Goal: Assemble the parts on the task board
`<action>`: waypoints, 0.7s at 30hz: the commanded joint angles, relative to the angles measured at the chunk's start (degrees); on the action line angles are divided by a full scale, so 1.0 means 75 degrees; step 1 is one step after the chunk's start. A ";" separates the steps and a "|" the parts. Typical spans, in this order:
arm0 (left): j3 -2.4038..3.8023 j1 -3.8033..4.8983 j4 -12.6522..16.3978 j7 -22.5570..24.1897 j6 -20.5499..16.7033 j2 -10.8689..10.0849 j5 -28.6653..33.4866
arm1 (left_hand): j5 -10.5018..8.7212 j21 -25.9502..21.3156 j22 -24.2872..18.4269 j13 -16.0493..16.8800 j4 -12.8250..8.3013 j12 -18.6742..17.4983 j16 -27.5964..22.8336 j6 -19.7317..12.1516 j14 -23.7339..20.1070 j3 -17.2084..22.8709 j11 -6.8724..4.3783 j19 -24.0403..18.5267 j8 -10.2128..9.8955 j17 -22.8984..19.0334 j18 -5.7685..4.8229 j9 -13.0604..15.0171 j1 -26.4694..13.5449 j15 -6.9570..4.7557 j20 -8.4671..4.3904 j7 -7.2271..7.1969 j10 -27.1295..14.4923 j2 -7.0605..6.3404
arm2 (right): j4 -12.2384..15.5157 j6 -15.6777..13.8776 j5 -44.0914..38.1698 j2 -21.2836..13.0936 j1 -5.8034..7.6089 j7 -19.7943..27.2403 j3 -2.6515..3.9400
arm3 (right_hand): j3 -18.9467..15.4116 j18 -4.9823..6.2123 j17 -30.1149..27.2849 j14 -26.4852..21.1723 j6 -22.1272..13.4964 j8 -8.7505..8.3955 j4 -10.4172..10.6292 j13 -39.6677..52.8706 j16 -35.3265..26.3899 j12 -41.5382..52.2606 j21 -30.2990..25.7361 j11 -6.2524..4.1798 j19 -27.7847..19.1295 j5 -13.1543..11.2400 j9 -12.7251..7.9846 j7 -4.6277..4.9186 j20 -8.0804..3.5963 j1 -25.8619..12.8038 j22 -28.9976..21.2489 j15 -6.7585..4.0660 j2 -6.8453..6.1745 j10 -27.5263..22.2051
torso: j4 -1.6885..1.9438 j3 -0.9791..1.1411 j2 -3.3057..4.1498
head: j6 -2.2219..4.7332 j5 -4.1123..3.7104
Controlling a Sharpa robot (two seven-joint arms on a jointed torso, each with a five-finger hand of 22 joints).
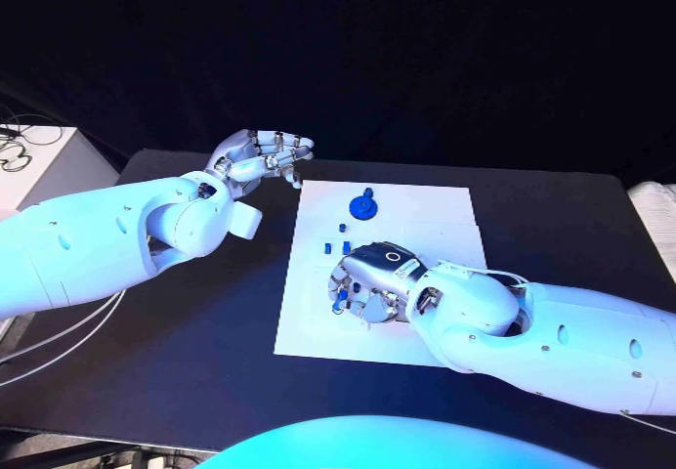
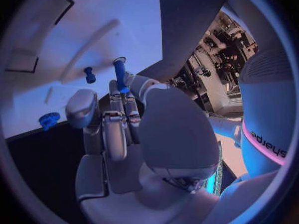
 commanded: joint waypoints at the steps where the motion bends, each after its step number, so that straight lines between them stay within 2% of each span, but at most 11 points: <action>1: 0.0005 0.0004 0.0026 0.0049 0.0098 0.0001 0.0026 | -0.0006 -0.0028 -0.0009 -0.0012 0.0010 0.0052 -0.0025 -0.0047 -0.0049 -0.0028 0.0003 0.0049 0.0038 -0.0007 0.0111 0.0007 0.0040 0.0005 -0.0020 0.0051 -0.0067 0.0044 | -0.0028 0.0251 -0.0160 0.0021 -0.0037 -0.0080 -0.0022 | 0.0051 -0.0112 0.0764 0.0525 -0.0034 0.0041 -0.0095 0.0156 0.0007 0.0044 -0.0022 -0.0681 -0.0050 0.0018 0.0006 0.0011 -0.0018 -0.0030 0.0005 -0.0023 0.0060 0.0757 | 0.0003 0.0002 0.0007 | -0.0024 0.0020; 13: 0.0006 0.0004 0.0033 0.0043 0.0092 -0.0016 0.0026 | -0.0006 -0.0028 -0.0009 -0.0012 0.0010 0.0052 -0.0025 -0.0047 -0.0049 -0.0028 0.0003 0.0049 0.0038 -0.0007 0.0111 0.0007 0.0040 0.0005 -0.0020 0.0051 -0.0067 0.0044 | -0.0028 0.0318 -0.0148 0.0047 -0.0079 -0.0078 -0.0047 | 0.0065 -0.0109 0.0745 0.0521 -0.0036 0.0043 -0.0115 0.0163 -0.0003 0.0034 -0.0036 -0.0681 -0.0056 0.0019 0.0014 0.0011 -0.0017 -0.0049 -0.0002 -0.0022 0.0060 0.0760 | 0.0002 0.0008 0.0001 | -0.0062 0.0047; 21: 0.0006 0.0004 0.0028 0.0040 0.0096 -0.0022 0.0026 | -0.0006 -0.0028 -0.0009 -0.0012 0.0010 0.0052 -0.0025 -0.0047 -0.0049 -0.0028 0.0003 0.0049 0.0038 -0.0007 0.0111 0.0007 0.0040 0.0005 -0.0020 0.0051 -0.0067 0.0044 | 0.0051 0.0121 -0.0180 -0.0009 -0.0099 -0.0084 -0.0049 | 0.0065 -0.0109 0.0745 0.0521 -0.0036 0.0043 -0.0115 0.0163 -0.0003 0.0034 -0.0036 -0.0681 -0.0056 0.0019 0.0014 0.0011 -0.0017 -0.0049 -0.0002 -0.0022 0.0060 0.0760 | -0.0009 0.0014 -0.0001 | -0.0076 0.0064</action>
